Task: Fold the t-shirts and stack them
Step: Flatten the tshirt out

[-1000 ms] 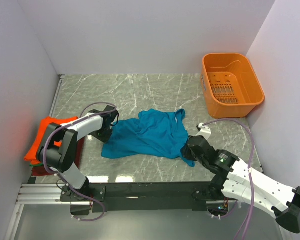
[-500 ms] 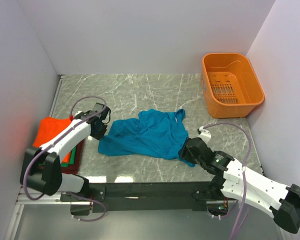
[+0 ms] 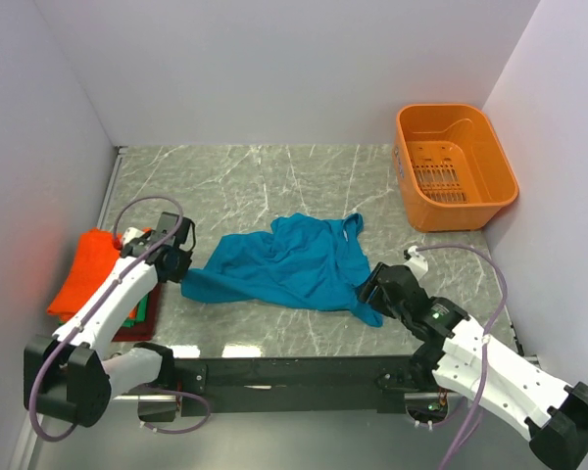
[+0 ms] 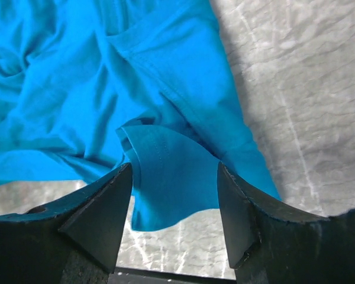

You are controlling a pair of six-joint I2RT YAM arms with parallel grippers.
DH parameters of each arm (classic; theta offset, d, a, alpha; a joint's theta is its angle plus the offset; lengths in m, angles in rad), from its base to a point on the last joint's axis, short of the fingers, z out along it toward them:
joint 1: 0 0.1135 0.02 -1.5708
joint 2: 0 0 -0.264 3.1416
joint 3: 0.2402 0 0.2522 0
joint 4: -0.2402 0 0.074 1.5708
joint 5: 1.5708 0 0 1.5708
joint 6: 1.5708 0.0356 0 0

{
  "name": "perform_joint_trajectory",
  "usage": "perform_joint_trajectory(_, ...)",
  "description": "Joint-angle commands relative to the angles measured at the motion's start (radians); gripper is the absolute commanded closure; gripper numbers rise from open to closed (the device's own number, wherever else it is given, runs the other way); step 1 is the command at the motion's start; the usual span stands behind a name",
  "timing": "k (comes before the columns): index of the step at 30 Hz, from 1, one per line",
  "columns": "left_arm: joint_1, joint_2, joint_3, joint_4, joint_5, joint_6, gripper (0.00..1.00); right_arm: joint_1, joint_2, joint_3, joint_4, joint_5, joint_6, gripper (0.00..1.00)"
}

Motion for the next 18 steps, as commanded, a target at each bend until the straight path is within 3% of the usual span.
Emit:
perform_joint_trajectory(1,0.031,-0.056,-0.014,0.006,-0.019,0.032,0.99,-0.005,-0.035,-0.016,0.002,-0.017,0.034,0.34)
perform_joint_trajectory(18,0.219,-0.047,0.134,0.054,0.062,0.133,0.99,-0.026,-0.058,-0.097,-0.055,-0.010,0.151,0.35)
